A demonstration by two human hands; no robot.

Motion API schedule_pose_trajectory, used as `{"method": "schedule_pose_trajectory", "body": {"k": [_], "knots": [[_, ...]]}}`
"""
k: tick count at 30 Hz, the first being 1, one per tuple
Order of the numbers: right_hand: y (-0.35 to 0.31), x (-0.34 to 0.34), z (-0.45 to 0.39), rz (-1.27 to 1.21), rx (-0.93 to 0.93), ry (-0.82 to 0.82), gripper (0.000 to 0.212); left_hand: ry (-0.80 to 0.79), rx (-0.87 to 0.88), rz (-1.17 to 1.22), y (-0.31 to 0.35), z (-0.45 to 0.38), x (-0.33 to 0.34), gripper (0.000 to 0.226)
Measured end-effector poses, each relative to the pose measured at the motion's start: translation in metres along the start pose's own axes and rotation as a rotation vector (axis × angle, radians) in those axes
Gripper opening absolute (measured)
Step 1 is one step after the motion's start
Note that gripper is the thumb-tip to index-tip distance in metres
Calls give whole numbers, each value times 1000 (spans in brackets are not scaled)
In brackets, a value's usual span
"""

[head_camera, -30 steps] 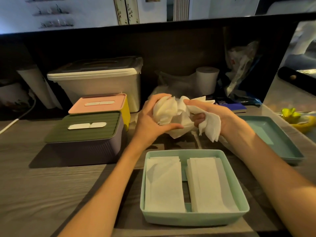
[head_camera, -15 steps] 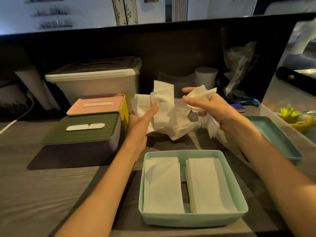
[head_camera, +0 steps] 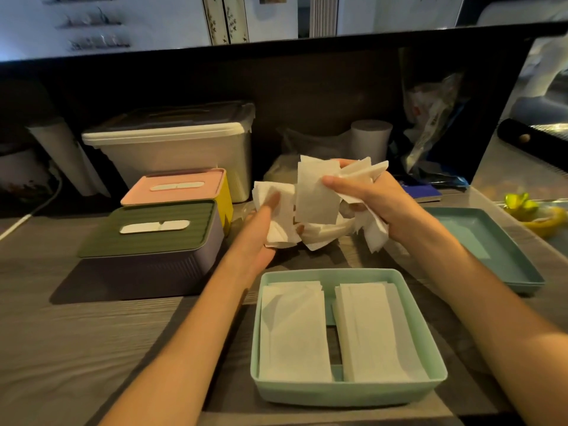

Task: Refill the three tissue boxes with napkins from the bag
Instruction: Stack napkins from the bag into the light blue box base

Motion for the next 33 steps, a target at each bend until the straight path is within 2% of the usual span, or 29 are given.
{"method": "schedule_pose_trajectory", "body": {"k": [2,4,6,7,9,11,13,16,19,23,24,27,28,30,33], "knots": [[-2,2,1,17,22,-51,35,32,-116,121,-1,1,2,10],[0,8,4,72,57,-79,41,-1,-162,125,-4,1,4,17],[7,15,5,154,93,-86,58,-64,-146,79,-11,0,7,33],[10,17,6,185,103,-78,59,-97,-118,45,-14,0,8,34],[15,16,7,206,112,-35,49,-144,-82,5,-16,1,10,34],[17,16,6,187,105,-15,40,-203,-96,24,-17,1,11,45],[19,18,6,209,99,16,41,-246,-111,10,-17,0,10,60],[23,22,5,267,94,77,56,-281,-74,-140,-21,-2,6,68],[20,22,3,316,55,101,43,-265,-51,-234,-26,-7,3,83],[15,17,3,175,122,6,38,-237,-54,-167,-23,-9,2,92],[15,18,4,143,143,-44,37,-234,-49,-169,-24,-9,2,90],[20,20,4,92,173,-137,34,-166,24,-187,-26,-7,5,52],[21,19,3,109,171,-146,38,-134,54,-189,-25,-6,4,46],[22,16,2,176,160,-146,45,-86,94,-170,-22,-7,2,43],[20,10,1,256,114,-109,44,-77,86,-112,-17,-8,0,45]]}}
Point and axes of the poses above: each hand's wrist, its own z-axis away from the middle knuckle, its own x-axis out of the palm, y = z × x, the point moved 2 cm from there along -z, towards the middle knuckle, and after that the axes turned 7 degrees about y, right-handed, at the moved point
